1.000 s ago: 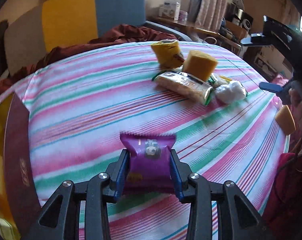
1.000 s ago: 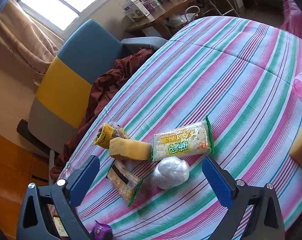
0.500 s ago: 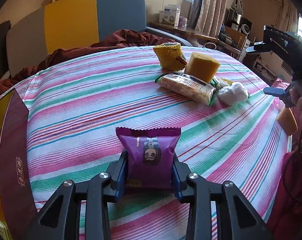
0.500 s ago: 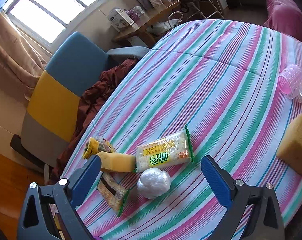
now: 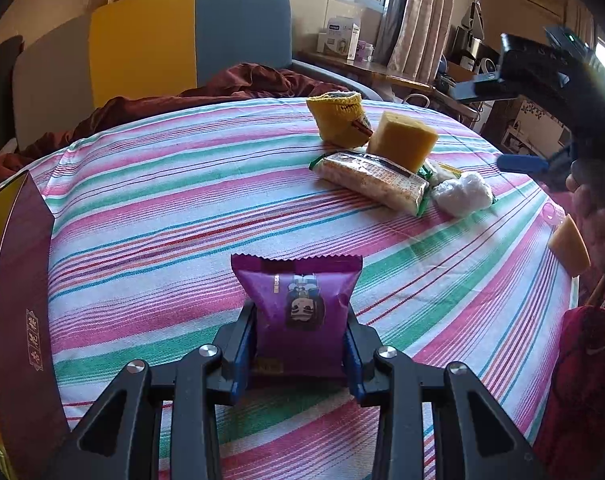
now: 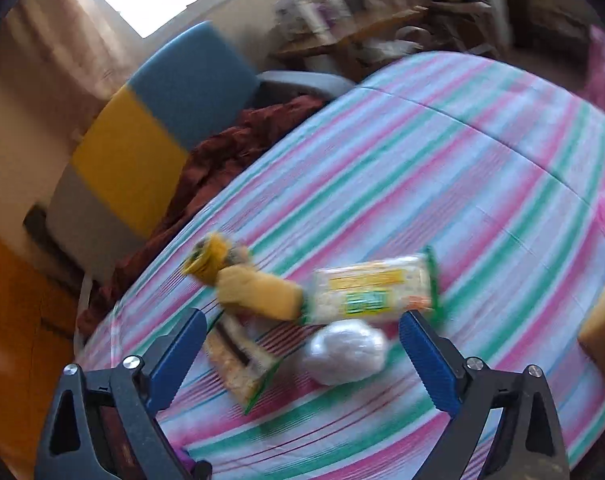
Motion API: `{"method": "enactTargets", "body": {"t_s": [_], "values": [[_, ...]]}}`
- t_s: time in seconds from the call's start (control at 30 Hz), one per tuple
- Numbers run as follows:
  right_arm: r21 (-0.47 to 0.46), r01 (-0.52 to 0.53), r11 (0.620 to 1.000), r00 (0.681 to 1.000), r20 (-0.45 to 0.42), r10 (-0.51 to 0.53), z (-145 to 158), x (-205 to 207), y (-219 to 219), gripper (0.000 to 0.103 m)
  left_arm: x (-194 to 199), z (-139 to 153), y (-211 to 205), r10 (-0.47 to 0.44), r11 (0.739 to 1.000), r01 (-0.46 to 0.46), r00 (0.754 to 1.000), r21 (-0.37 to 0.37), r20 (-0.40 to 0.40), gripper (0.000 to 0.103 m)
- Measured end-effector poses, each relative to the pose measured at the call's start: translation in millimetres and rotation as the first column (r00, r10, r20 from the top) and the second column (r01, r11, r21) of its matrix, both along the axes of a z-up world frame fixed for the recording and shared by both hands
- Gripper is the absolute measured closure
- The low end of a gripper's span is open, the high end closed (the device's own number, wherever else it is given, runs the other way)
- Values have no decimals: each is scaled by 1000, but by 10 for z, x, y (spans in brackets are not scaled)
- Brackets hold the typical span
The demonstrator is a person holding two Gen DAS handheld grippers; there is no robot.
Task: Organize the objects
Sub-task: 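Grasp the green-edged cracker packet with the right tool while left tool holds purple packet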
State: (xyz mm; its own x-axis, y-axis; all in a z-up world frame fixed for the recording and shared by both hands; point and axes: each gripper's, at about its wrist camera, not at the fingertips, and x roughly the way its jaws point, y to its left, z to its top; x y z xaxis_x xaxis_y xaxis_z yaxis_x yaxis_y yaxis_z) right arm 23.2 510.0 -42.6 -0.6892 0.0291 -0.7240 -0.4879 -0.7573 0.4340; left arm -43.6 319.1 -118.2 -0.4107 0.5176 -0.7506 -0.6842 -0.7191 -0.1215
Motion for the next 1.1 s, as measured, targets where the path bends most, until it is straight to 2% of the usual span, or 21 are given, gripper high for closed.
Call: {"method": "enactTargets", "body": {"t_s": [0.07,0.17,0.3,0.43,0.53,0.57,0.6,0.63,0.67,0.73,0.9,1.0,1.1], "values": [[38,-114,993,993,44,113,-47,-170,-235,8,-2,-4,-2,0,1000,0,1000,5,1,66],[74,-203,976,972,133,192,-179,-317,-480,13,-4,-8,-2,0,1000,0,1000,9,1,66],[159,-296,942,937,240,254,-255,-485,-691,14,-12,-12,-12,-1,1000,1,1000,20,8,66],[205,-357,911,906,313,285,-312,-820,-745,15,-17,-11,-21,-1,1000,1,1000,29,13,66],[192,-392,900,873,385,299,-485,-1072,-747,17,-14,-15,-23,-1,999,0,1000,33,15,66],[203,-390,898,865,414,282,-546,-1141,-734,23,-13,-15,-24,0,999,0,1000,35,16,66],[191,-388,902,860,427,279,-598,-1173,-717,36,-17,-17,-27,0,999,0,1000,39,18,66],[170,-386,907,856,433,283,-638,-1179,-704,48,-26,-18,-26,0,999,-1,1000,41,20,66],[195,-387,901,859,433,275,-624,-1155,-726,55,-27,-17,-25,0,999,-1,1000,42,20,66],[177,-407,896,846,443,297,-610,-1081,-780,62,-26,-18,-20,0,999,-1,1000,42,19,66],[97,-456,885,817,441,372,-609,-616,-948,62,-26,-20,-19,1,999,-2,1000,43,20,66],[88,-458,885,822,422,383,-619,-364,-994,62,-20,-19,-23,2,999,-3,1000,39,17,66],[105,-449,887,832,412,372,-624,-328,-1001,62,-17,-16,-7,5,1000,-5,1000,29,13,66]]}}
